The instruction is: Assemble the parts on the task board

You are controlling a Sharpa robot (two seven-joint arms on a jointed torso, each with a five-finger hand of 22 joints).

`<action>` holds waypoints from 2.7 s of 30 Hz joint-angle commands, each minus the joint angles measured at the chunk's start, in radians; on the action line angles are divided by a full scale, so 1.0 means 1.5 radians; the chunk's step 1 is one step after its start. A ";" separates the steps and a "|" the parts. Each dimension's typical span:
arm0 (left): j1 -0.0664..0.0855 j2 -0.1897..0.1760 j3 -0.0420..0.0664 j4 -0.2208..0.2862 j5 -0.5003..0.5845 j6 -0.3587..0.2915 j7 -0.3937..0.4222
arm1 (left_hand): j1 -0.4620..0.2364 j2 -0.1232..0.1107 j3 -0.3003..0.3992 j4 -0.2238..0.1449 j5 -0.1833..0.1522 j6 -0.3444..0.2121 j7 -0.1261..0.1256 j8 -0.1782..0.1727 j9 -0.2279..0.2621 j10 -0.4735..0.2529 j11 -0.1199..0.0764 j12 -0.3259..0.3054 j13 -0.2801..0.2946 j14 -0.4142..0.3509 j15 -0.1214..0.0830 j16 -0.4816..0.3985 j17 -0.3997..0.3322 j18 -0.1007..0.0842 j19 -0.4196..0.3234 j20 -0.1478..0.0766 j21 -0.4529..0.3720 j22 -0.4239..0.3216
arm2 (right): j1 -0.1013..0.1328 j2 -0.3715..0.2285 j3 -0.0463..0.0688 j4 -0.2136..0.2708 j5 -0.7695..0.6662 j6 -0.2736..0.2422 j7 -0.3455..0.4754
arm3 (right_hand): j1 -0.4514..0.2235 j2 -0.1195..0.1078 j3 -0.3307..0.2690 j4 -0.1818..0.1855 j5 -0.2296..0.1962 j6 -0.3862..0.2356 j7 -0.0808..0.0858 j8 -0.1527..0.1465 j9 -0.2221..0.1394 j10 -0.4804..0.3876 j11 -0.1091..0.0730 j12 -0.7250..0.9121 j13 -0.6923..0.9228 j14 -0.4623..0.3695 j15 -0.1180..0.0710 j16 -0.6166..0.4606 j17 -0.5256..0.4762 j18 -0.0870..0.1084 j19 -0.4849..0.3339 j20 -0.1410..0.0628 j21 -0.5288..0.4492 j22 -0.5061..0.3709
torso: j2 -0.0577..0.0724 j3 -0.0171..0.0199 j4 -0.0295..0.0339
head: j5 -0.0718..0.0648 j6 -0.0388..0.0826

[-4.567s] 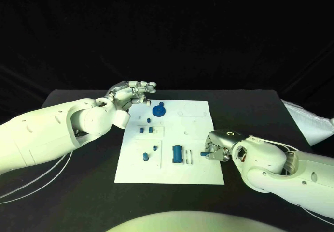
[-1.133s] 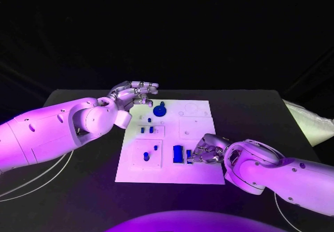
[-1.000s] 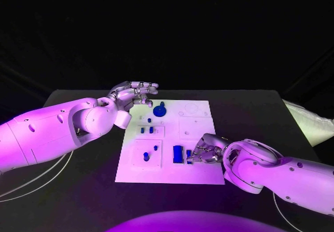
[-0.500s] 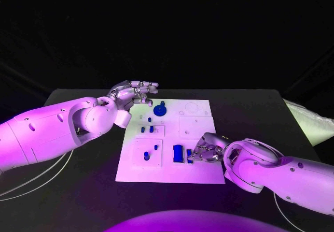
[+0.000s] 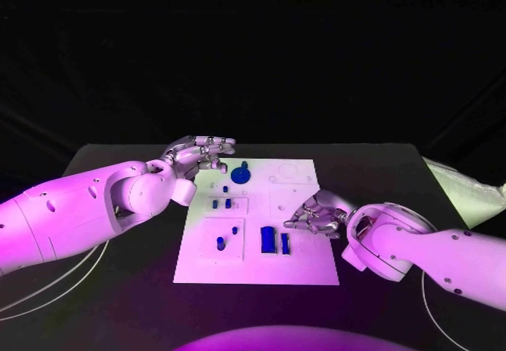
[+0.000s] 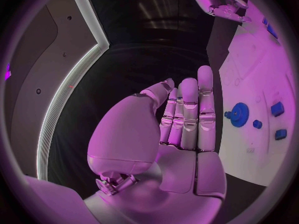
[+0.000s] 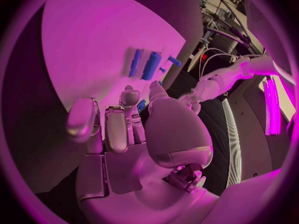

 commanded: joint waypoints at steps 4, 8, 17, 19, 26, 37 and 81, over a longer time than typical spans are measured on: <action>-0.014 0.014 0.001 -0.015 0.047 -0.076 0.077 | -0.003 0.006 -0.001 -0.005 0.003 0.003 -0.004 0.007 0.002 0.001 -0.003 0.006 0.002 -0.003 -0.001 0.003 0.000 0.012 0.000 0.004 -0.003 0.000 | 0.032 0.009 0.002 -0.062 0.297 -0.067 0.277 | 0.063 0.025 0.019 -0.040 -0.011 -0.018 0.008 0.003 -0.001 -0.052 0.005 -0.068 -0.055 -0.001 0.007 -0.045 -0.049 0.015 -0.030 0.007 -0.052 -0.071 | -0.029 -0.0015 0.0020 | -0.009 0.025; -0.025 0.023 0.001 -0.031 0.059 -0.094 0.090 | -0.005 0.005 -0.002 -0.003 0.002 0.004 -0.004 0.009 0.003 0.002 -0.004 0.007 0.002 -0.006 -0.002 0.000 -0.007 0.012 0.000 0.004 -0.003 -0.001 | 0.047 0.030 0.003 -0.126 0.403 -0.056 0.349 | 0.088 0.035 0.029 -0.063 -0.016 -0.033 0.017 0.004 -0.004 -0.090 0.014 -0.100 -0.089 -0.045 0.015 -0.146 -0.153 0.039 -0.099 0.014 -0.167 -0.224 | -0.047 -0.0028 0.0011 | -0.010 0.042; -0.040 0.050 0.001 -0.086 0.070 -0.117 0.093 | -0.012 0.002 0.011 -0.001 0.000 -0.012 0.004 0.020 0.000 -0.014 0.006 -0.009 -0.017 -0.084 0.010 -0.139 -0.078 0.011 -0.080 0.009 -0.071 -0.046 | 0.070 0.104 0.007 -0.290 0.560 0.004 0.447 | 0.119 0.047 0.083 -0.109 -0.029 -0.078 0.045 -0.004 -0.035 -0.150 0.043 -0.263 -0.296 -0.174 0.047 -0.479 -0.408 0.048 -0.165 0.045 -0.378 -0.379 | -0.081 -0.0065 -0.0054 | -0.008 0.073; -0.041 0.055 0.001 -0.097 0.070 -0.120 0.091 | -0.014 0.002 0.024 0.002 -0.001 -0.019 0.012 0.020 -0.002 -0.022 0.014 -0.029 -0.032 -0.103 0.019 -0.225 -0.120 0.009 -0.119 0.019 -0.114 -0.082 | 0.071 0.118 0.008 -0.312 0.579 0.025 0.459 | 0.116 0.042 0.106 -0.119 -0.031 -0.083 0.049 -0.010 -0.050 -0.128 0.042 -0.311 -0.373 -0.174 0.050 -0.558 -0.452 0.045 -0.157 0.048 -0.428 -0.415 | -0.086 -0.0056 -0.0066 | -0.007 0.075; -0.042 0.071 0.001 -0.118 0.068 -0.124 0.094 | -0.024 -0.012 0.047 0.008 -0.005 -0.023 0.011 0.012 -0.006 -0.031 0.034 -0.094 -0.075 -0.171 0.066 -0.427 -0.210 -0.004 -0.233 0.061 -0.208 -0.203 | 0.072 0.150 0.010 -0.370 0.582 0.089 0.477 | 0.091 0.035 0.164 -0.138 -0.044 -0.085 0.061 -0.026 -0.084 -0.127 0.073 -0.392 -0.513 -0.235 0.091 -0.742 -0.577 0.043 -0.211 0.086 -0.572 -0.506 | -0.095 -0.0030 -0.0028 | -0.005 0.084; -0.045 0.066 0.000 -0.087 0.051 -0.164 0.095 | -0.440 0.048 -0.098 0.025 -0.047 -0.310 -0.054 -0.059 -0.052 -0.319 -0.015 -0.206 -0.116 -0.465 0.035 -0.570 -0.294 -0.044 -0.542 0.007 -0.248 -0.441 | 0.062 0.141 0.012 -0.335 0.583 -0.004 0.464 | -0.350 -0.003 0.124 -0.131 -0.129 -0.362 0.001 -0.077 -0.150 -0.449 0.031 -0.448 -0.615 -0.583 0.034 -0.871 -0.715 -0.008 -0.525 0.037 -0.706 -0.579 | -0.077 0.0044 0.0094 | -0.012 0.106; -0.063 0.040 0.001 0.091 -0.017 -0.433 0.181 | -0.832 0.048 -0.266 0.025 -0.096 -0.585 -0.127 -0.128 -0.052 -0.602 -0.074 -0.306 -0.116 -0.736 -0.015 -0.674 -0.359 -0.109 -0.786 -0.074 -0.248 -0.651 | 0.005 0.078 0.028 -0.117 0.709 -0.271 0.566 | -0.748 -0.003 0.052 -0.131 -0.129 -0.629 -0.072 -0.077 -0.209 -0.762 -0.018 -0.495 -0.678 -0.914 0.034 -0.871 -0.820 -0.076 -0.827 -0.033 -0.810 -0.630 | -0.063 0.0123 0.0224 | -0.018 0.129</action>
